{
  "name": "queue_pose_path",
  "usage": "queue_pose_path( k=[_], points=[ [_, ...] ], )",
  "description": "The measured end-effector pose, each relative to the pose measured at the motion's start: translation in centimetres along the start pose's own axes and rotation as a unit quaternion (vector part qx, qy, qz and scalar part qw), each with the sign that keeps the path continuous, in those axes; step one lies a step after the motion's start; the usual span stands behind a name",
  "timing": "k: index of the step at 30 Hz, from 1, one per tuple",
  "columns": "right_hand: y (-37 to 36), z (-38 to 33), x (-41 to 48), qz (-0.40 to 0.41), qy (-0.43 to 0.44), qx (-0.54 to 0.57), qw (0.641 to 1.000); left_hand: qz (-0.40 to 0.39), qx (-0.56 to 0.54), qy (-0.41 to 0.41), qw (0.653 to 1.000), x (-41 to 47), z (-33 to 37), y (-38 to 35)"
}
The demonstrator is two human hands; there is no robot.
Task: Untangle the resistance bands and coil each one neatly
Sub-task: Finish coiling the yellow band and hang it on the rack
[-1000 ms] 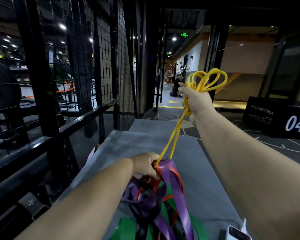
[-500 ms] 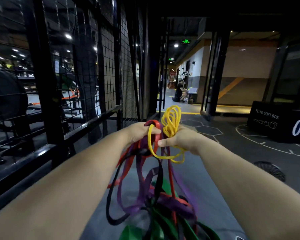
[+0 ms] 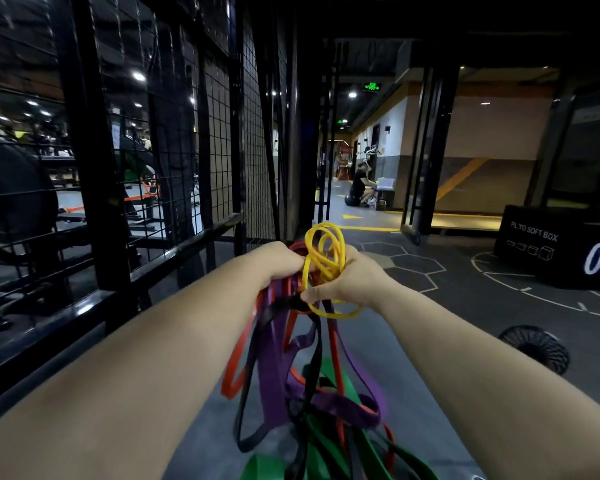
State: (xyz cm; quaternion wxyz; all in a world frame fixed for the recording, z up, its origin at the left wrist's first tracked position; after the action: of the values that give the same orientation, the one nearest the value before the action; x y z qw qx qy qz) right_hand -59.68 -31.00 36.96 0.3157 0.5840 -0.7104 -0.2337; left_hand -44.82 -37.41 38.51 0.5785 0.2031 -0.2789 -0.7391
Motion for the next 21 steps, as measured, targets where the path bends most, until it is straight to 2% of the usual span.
queue_pose_path(
  k=[3, 8, 11, 15, 16, 18, 21],
  points=[
    [0.1, 0.1, -0.2, 0.061, -0.020, -0.006, 0.998, -0.017, -0.020, -0.006, 1.000, -0.4, 0.3, -0.2],
    [1.9, 0.2, -0.2, 0.118, -0.043, -0.027, 0.992, -0.131, 0.018, -0.040, 0.990, -0.7, -0.1, 0.7],
    [2.7, 0.3, -0.2, 0.107, -0.059, 0.022, 0.992, -0.179, 0.020, -0.092, 0.979, -1.4, -0.2, 1.0],
    [2.1, -0.1, -0.5, 0.043, -0.075, 0.125, 0.988, -0.219, -0.011, -0.173, 0.960, -1.8, -0.1, 0.7],
    [1.8, -0.2, -0.6, 0.018, -0.088, 0.170, 0.981, -0.207, -0.002, -0.185, 0.961, -1.6, -0.2, 0.5],
    [1.4, -0.3, -0.7, -0.035, -0.123, 0.256, 0.958, -0.126, 0.058, -0.198, 0.970, -0.7, -0.4, 0.3],
    [1.1, 0.0, -0.5, -0.077, -0.161, 0.321, 0.930, 0.033, 0.145, -0.115, 0.982, -0.4, -1.4, -0.3]
  ],
)
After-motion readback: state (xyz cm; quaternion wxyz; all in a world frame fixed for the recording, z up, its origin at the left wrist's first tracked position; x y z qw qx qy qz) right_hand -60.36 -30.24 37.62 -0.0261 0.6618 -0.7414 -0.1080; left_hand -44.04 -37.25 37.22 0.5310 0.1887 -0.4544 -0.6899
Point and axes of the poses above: each hand's wrist, its own x-axis towards the middle knuckle, its own y-axis out of the back of the hand, z = x × y, the point moved 1 cm from there along x, towards the middle knuckle, and after that the axes turned 1 degree about -x, right-handed, at the moved point
